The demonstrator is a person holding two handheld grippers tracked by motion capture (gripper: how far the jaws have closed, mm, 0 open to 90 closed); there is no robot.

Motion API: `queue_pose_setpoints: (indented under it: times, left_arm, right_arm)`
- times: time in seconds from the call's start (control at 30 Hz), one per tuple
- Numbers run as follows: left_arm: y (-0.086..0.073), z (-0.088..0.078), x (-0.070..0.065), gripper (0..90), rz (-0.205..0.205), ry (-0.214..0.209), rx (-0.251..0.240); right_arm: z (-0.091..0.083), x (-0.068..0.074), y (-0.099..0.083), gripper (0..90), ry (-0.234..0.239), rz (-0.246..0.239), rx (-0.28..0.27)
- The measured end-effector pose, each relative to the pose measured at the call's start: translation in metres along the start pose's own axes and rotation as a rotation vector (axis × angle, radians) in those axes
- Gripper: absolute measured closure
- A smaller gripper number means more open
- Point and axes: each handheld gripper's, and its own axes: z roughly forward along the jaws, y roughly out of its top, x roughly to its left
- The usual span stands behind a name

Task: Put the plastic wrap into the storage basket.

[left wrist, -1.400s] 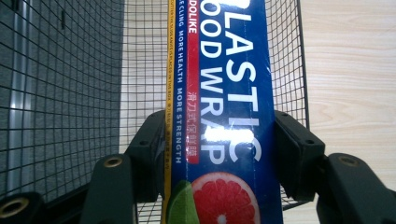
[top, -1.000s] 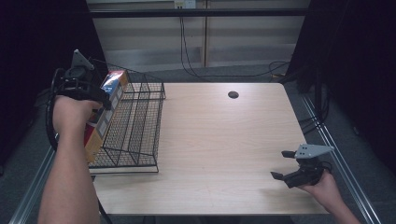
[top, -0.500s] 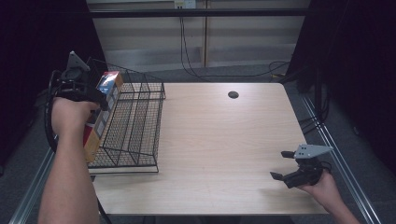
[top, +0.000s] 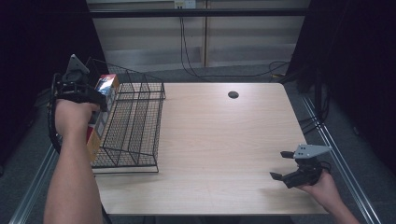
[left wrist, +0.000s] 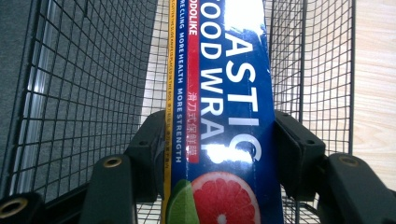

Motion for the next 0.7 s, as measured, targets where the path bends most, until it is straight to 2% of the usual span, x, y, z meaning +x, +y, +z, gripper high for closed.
queue_pose_setpoints:
  times: [0.17,0.23,0.33,0.37,0.4,0.43,0.47,0.7]
  left_arm:
    - [0.001,0.007,-0.001,43.0,-0.004,0.006,0.006]
    - [0.001,0.009,0.000,43.0,0.011,0.006,0.012]
    - [0.001,0.011,-0.002,42.9,-0.003,0.009,0.010]
    - [0.002,0.012,-0.001,42.9,0.008,0.010,0.013]
    - [0.002,0.013,-0.002,42.9,0.001,0.013,0.010]
    - [0.002,0.013,-0.001,42.9,0.019,0.020,0.017]
    - [0.002,0.014,-0.003,42.8,0.000,0.009,0.015]
    - [0.002,0.017,-0.002,42.8,0.001,0.019,0.018]
  right_arm:
    - [0.000,0.000,0.000,7.2,-0.007,-0.003,0.003]
    - [0.000,0.000,0.000,7.1,-0.008,-0.004,0.003]
    - [0.000,0.000,0.000,7.3,-0.003,0.000,0.000]
    - [0.000,0.000,0.000,7.3,-0.003,0.000,0.001]
    - [0.000,0.000,0.000,7.3,-0.003,-0.001,0.001]
    - [0.000,0.000,0.000,7.3,-0.003,-0.002,0.001]
    - [0.000,0.000,0.000,7.4,-0.003,-0.003,0.001]
    - [0.000,0.000,0.000,7.4,-0.003,-0.002,0.001]
